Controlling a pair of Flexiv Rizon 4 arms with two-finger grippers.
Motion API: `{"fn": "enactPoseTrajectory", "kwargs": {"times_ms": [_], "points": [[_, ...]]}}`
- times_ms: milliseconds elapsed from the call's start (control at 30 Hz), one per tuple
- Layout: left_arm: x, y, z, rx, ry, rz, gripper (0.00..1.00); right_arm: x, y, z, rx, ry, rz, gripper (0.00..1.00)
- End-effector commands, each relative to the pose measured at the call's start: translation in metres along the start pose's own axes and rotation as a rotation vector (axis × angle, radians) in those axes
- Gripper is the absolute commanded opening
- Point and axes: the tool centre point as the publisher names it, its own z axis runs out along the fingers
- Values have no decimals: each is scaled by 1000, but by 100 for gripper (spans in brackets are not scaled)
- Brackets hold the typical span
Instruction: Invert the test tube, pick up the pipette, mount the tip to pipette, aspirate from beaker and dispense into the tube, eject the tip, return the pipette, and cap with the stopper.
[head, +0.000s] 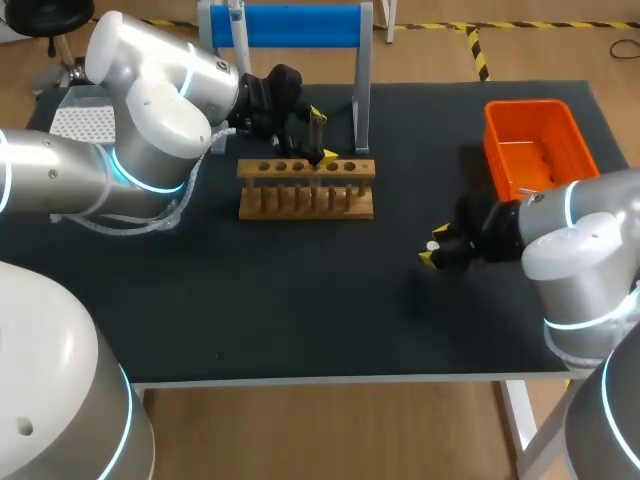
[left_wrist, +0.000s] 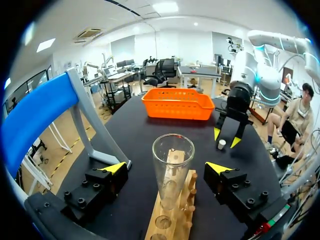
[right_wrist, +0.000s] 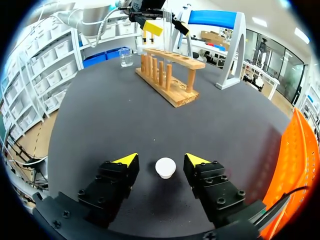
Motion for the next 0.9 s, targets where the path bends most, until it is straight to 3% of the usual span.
{"fn": "enactPoseTrajectory", "kwargs": {"times_ms": [33, 233, 367, 900], "points": [[-1, 0, 1, -1, 2, -1, 100, -1, 0, 1, 5, 3, 1, 56], [-1, 0, 1, -1, 2, -1, 100, -2, 0, 2, 6, 4, 3, 55], [-1, 0, 1, -1, 2, -1, 100, -2, 0, 2, 7, 4, 4, 48], [-1, 0, 1, -1, 2, -1, 100, -4, -1, 4, 19, 0, 7, 46]]}}
